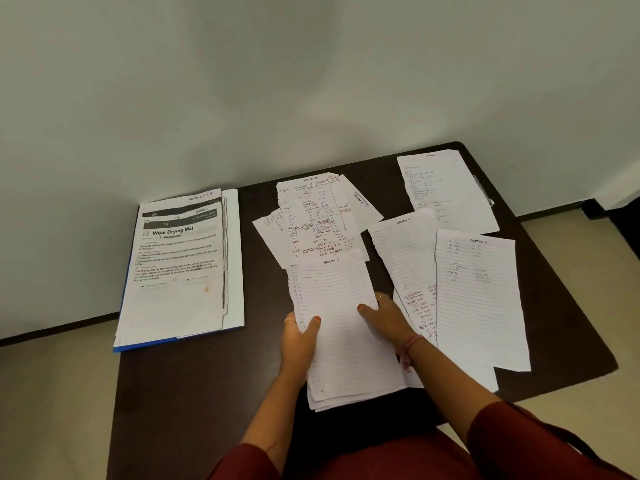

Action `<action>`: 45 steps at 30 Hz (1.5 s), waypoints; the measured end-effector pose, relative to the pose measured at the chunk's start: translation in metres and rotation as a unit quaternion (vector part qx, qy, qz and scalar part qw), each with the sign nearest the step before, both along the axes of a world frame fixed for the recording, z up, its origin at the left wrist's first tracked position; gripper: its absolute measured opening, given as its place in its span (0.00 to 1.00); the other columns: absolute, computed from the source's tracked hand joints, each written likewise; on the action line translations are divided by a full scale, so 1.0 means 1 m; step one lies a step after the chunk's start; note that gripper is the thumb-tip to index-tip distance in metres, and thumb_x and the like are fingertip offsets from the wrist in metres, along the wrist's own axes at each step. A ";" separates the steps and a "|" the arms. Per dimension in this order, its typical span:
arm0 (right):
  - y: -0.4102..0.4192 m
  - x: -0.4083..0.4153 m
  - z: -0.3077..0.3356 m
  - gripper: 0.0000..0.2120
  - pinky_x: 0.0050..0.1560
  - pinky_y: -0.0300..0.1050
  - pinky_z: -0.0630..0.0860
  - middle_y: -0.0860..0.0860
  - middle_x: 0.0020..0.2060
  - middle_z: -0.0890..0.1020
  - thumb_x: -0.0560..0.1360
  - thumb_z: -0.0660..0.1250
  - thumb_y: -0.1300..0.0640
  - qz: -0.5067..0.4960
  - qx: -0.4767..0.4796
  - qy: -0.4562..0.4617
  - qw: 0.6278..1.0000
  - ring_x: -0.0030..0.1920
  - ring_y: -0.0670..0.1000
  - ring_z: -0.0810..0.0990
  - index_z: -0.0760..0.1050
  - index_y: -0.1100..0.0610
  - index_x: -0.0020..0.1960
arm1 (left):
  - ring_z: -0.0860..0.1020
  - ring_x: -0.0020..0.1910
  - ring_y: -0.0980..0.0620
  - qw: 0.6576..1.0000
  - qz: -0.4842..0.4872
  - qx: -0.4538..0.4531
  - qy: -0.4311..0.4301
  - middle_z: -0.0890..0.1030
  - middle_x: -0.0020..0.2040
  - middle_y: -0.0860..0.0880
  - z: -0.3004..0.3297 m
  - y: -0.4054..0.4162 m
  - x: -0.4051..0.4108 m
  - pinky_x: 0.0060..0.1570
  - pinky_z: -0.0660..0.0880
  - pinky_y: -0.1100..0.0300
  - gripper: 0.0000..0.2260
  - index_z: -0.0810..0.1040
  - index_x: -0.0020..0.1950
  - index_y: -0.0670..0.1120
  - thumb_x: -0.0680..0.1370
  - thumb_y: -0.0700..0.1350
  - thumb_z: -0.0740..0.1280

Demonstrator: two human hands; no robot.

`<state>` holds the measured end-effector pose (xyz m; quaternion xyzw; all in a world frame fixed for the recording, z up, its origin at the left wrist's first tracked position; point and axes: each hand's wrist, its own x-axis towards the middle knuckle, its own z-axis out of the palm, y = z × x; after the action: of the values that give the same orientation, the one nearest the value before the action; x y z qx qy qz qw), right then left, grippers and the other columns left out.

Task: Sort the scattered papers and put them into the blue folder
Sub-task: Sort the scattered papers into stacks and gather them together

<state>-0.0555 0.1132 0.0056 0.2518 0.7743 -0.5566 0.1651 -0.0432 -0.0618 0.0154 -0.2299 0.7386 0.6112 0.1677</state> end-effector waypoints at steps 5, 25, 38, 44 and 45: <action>0.025 -0.005 0.014 0.12 0.50 0.39 0.70 0.49 0.50 0.78 0.77 0.65 0.59 0.060 0.009 0.026 0.998 0.50 0.48 0.76 0.75 0.61 0.59 | 0.79 0.50 0.56 0.999 0.018 0.010 0.036 0.79 0.56 0.48 0.003 0.009 0.004 0.39 0.75 0.67 0.16 0.71 0.64 0.41 0.78 0.43 0.67; 0.137 -0.008 0.013 0.12 0.56 0.39 0.71 0.52 0.56 0.79 0.77 0.65 0.60 0.033 0.031 0.058 0.997 0.56 0.49 0.76 0.75 0.60 0.60 | 0.82 0.48 0.54 0.997 -0.067 0.043 -0.021 0.83 0.52 0.50 0.008 0.103 -0.001 0.44 0.78 0.62 0.07 0.76 0.57 0.45 0.79 0.43 0.65; 0.153 -0.008 -0.006 0.17 0.57 0.43 0.70 0.56 0.58 0.78 0.78 0.64 0.54 0.086 0.096 -0.004 0.992 0.58 0.54 0.75 0.72 0.63 0.62 | 0.79 0.49 0.58 0.999 -0.042 -0.012 0.006 0.81 0.50 0.55 -0.018 0.126 0.011 0.47 0.75 0.62 0.06 0.74 0.49 0.56 0.79 0.44 0.65; 0.155 -0.014 0.001 0.12 0.56 0.43 0.72 0.55 0.56 0.80 0.77 0.65 0.58 0.054 0.047 0.014 0.997 0.58 0.54 0.77 0.76 0.62 0.58 | 0.78 0.42 0.57 1.000 0.012 0.010 -0.004 0.81 0.42 0.55 -0.015 0.128 0.010 0.41 0.74 0.64 0.08 0.77 0.46 0.47 0.81 0.48 0.62; 0.159 -0.015 0.005 0.12 0.57 0.43 0.72 0.54 0.56 0.80 0.78 0.65 0.58 0.048 0.037 0.023 0.998 0.57 0.53 0.78 0.76 0.62 0.59 | 0.77 0.39 0.57 0.999 0.032 0.017 -0.007 0.80 0.40 0.54 -0.015 0.130 0.010 0.38 0.73 0.65 0.11 0.77 0.45 0.44 0.81 0.49 0.61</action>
<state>-0.0701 0.2723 0.0101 0.2074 0.8090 -0.5250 0.1640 -0.0328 0.0677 0.0006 -0.2550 0.7194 0.6266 0.1574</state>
